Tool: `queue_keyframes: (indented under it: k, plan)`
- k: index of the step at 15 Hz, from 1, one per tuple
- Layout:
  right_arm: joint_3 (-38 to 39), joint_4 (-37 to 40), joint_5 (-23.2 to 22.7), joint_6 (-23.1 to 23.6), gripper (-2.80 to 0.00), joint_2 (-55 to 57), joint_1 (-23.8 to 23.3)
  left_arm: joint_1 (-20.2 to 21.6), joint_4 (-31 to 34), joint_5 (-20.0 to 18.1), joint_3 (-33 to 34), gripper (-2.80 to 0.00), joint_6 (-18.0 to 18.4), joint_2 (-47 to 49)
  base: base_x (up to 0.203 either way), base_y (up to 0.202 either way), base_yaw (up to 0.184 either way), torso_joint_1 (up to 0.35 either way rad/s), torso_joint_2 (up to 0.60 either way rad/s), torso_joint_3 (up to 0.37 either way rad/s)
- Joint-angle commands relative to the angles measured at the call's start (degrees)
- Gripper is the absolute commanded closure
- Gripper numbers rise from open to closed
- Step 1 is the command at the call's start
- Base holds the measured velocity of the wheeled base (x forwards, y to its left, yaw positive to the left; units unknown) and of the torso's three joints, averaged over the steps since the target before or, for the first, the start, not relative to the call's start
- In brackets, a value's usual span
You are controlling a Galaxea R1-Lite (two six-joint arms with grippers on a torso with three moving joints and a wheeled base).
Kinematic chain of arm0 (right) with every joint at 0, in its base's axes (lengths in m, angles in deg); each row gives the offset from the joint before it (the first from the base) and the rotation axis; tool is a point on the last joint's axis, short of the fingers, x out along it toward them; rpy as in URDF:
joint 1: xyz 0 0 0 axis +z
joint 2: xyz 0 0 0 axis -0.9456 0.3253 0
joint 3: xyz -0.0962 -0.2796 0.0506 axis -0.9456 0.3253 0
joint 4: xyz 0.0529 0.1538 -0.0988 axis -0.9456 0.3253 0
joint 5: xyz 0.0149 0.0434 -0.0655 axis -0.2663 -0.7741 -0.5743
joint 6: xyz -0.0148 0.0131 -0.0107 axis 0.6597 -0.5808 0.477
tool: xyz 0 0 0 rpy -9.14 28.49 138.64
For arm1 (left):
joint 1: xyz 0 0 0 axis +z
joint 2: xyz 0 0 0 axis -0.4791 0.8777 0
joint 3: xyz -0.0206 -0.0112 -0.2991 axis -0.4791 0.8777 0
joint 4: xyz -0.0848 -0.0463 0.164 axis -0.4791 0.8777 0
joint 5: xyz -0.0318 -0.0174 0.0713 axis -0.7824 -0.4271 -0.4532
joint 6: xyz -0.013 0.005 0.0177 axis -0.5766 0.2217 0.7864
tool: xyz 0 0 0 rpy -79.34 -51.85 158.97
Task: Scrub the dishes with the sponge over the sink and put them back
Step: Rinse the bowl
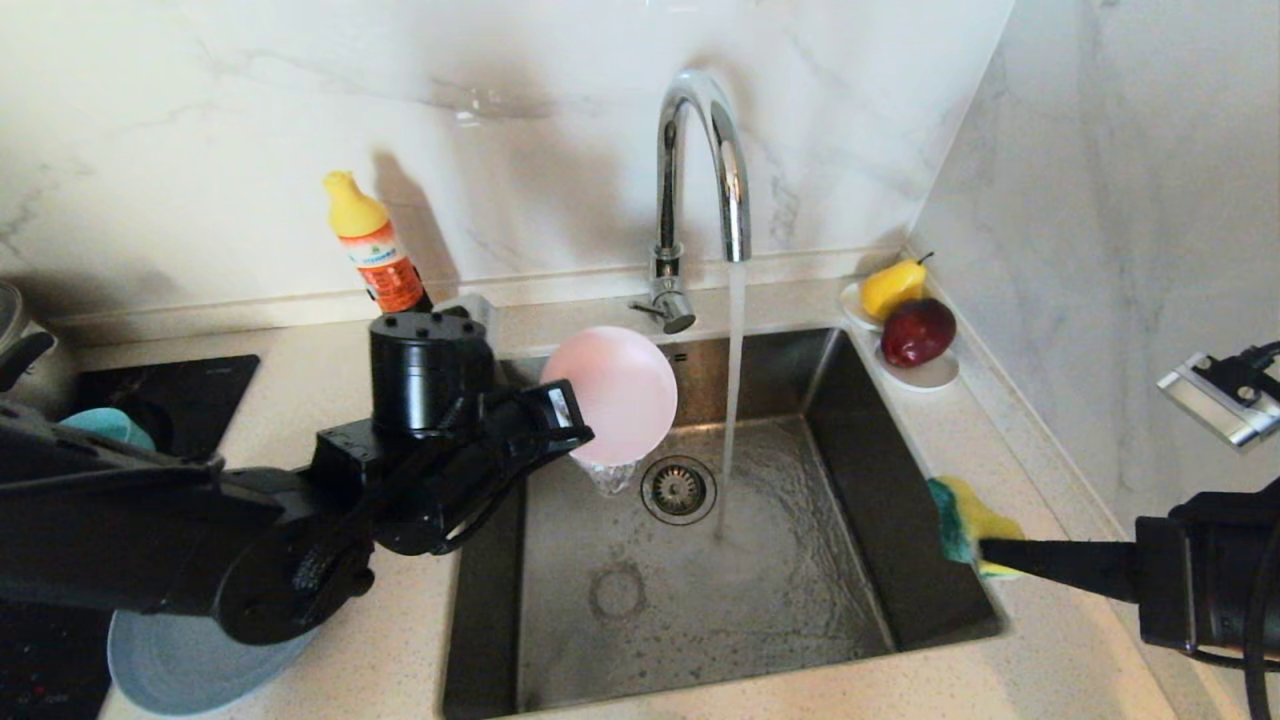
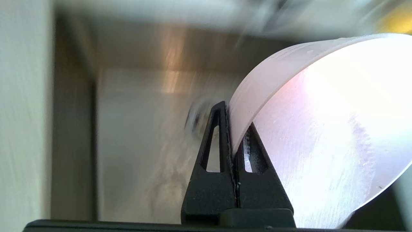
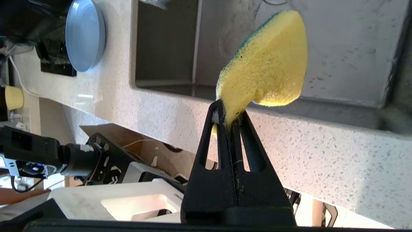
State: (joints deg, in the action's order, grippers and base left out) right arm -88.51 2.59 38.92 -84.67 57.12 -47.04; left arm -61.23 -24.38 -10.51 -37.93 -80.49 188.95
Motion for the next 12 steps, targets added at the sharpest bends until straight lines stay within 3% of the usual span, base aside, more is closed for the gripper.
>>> queue_keyframes:
  k: [1,4,9,12]
  plan:
    - [0.85,-0.01,-0.71,-0.12,0.00,0.48,0.02,0.07,-15.35,0.16,3.62,0.00,6.13,-3.71,0.000,0.000,0.000,0.000,0.00,0.000]
    - [2.48,-3.88,-0.73,-0.12,0.00,1.21,0.01,0.08,-23.42,0.09,4.91,0.00,9.84,-5.16,0.000,0.000,0.000,0.000,0.00,0.000]
    - [3.43,-5.72,-0.82,-0.12,0.00,2.94,0.02,0.08,-35.27,-0.78,8.01,0.00,11.41,-5.70,0.000,0.000,0.000,0.000,0.00,0.000]
    - [3.52,-5.72,-0.82,-0.12,0.00,3.21,0.02,0.09,-39.70,-4.47,9.99,0.00,11.47,-7.02,0.000,0.000,0.000,0.000,0.00,0.000]
